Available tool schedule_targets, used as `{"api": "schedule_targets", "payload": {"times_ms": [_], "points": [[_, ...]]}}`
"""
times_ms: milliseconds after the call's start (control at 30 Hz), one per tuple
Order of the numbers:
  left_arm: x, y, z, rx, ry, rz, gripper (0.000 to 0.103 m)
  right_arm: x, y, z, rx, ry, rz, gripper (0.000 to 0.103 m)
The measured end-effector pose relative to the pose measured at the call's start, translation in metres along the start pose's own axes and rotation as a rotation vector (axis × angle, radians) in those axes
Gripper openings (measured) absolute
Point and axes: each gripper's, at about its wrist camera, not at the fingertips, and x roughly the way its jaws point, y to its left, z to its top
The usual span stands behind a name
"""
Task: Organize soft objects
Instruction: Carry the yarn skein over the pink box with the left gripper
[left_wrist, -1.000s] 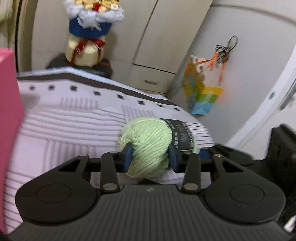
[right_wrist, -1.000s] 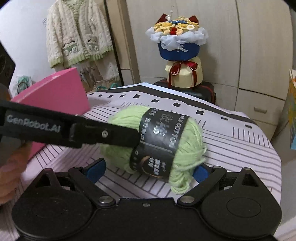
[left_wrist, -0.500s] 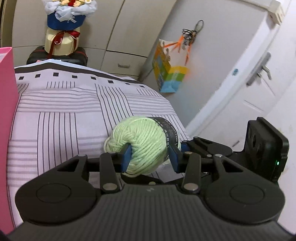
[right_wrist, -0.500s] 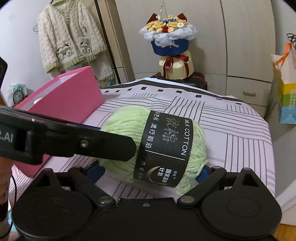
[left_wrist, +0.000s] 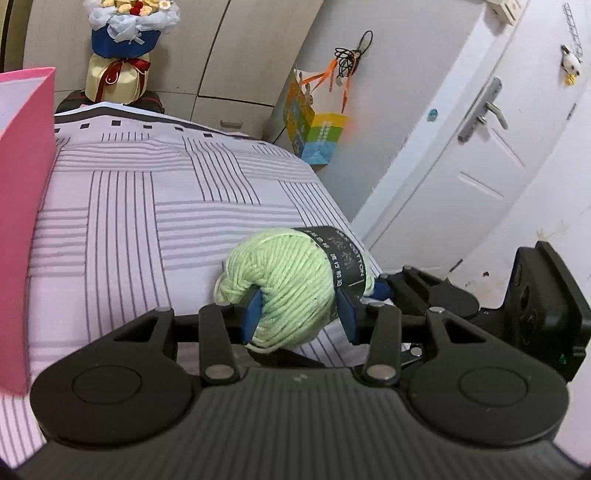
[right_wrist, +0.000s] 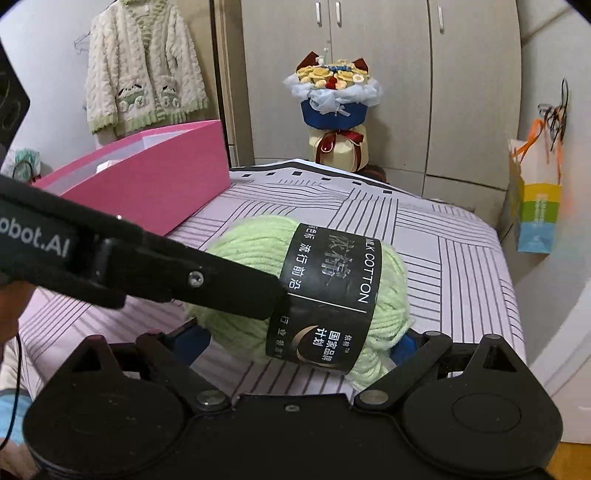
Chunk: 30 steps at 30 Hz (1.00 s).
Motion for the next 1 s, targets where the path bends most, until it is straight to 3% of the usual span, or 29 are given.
{"api": "schedule_targets", "payload": {"times_ms": [167, 433, 733, 1000], "points": [[-0.033, -0.014, -0.016, 0.084, -0.045, 0.034, 0.044, -0.027, 0.032, 0.0, -0.085, -0.046, -0.037, 0.098], [-0.099, -0.013, -0.027, 0.103, -0.192, 0.085, 0.048, -0.063, 0.081, 0.02, -0.208, -0.171, -0.029, 0.098], [-0.159, 0.017, -0.014, 0.089, -0.293, 0.16, 0.049, -0.063, 0.132, 0.064, -0.314, -0.243, 0.052, 0.098], [-0.198, 0.046, 0.009, 0.105, -0.381, 0.264, 0.049, -0.036, 0.159, 0.108, -0.256, -0.287, 0.205, 0.098]]}}
